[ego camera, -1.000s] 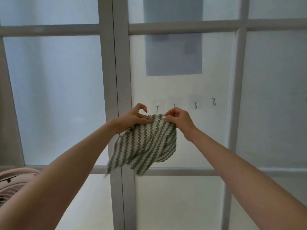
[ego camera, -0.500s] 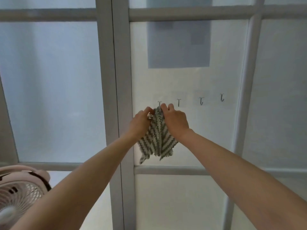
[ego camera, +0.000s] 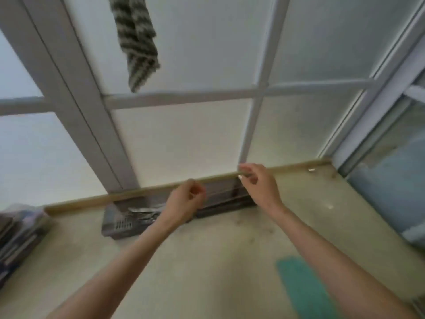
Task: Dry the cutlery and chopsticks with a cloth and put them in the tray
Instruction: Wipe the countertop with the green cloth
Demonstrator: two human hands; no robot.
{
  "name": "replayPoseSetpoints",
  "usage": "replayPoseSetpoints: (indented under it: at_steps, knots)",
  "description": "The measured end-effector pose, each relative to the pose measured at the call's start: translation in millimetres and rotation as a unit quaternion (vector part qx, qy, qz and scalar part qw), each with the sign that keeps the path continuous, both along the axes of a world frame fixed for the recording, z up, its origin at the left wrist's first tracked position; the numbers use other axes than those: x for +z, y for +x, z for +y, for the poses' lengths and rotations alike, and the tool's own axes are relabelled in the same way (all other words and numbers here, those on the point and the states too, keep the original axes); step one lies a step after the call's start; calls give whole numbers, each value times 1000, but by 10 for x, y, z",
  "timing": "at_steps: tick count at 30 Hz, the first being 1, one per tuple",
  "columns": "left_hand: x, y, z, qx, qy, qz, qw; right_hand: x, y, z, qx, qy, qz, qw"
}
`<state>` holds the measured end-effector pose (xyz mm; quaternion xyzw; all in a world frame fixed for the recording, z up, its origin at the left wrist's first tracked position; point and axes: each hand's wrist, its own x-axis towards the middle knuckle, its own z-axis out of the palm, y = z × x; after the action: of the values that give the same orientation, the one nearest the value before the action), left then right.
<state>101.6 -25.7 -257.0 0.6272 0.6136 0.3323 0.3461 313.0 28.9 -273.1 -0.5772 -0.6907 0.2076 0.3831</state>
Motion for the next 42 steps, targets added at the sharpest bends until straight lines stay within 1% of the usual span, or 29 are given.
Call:
replayPoseSetpoints:
  at_steps: [2,4,7,10,12,15,17,18,21,23,26,29,32,34,39,42]
  knots:
    - [-489,381,-142,-73,-86,42,993,-492,507,-267,-63,-67,-16,996]
    - [-842,778,-230,-132,-142,70,979,-886,978,-563,-115,-108,-42,987]
    - [-1222,1392,-304,-208,-186,114,953,-1352,1558,-1031,-181,-155,-109,965]
    - [-1515,1920,-351,-228,-211,147,939,-1686,1788,-1454,-215,-203,-142,945]
    - [-1662,2229,-400,-208,-209,174,940,-1881,1795,-1655,-204,-201,-179,941]
    - [-1782,2548,-474,-189,-190,203,942,-2107,1750,-1851,-132,-193,-272,934]
    - [-1812,2683,-476,-185,-212,209,936,-2186,1776,-1883,-95,-200,-325,919]
    - [-1816,2708,-463,-187,-217,229,930,-2202,1788,-1887,-80,-199,-344,914]
    - [-1829,2625,-402,-198,-184,292,917,-2257,1803,-1863,-21,-171,-370,913]
    - [-1859,2512,-379,-210,-167,297,916,-2281,1782,-1826,6,-162,-372,914]
    - [-1903,2393,-374,-218,-151,303,915,-2290,1777,-1803,6,-153,-378,913]
    - [-1902,2356,-412,-195,-127,287,929,-2289,1757,-1754,20,-140,-370,918]
    - [-1876,2111,-309,-125,-122,259,950,-2295,1441,-1494,41,-143,-366,918]
    - [-1849,1726,-176,-56,-137,252,956,-2310,1036,-1221,68,-139,-355,922]
    - [-1856,457,-121,84,-160,254,950,-2337,-160,-792,193,-90,-338,917]
    - [-1889,-211,-286,141,-176,257,940,-2314,-750,-673,276,-55,-329,901]
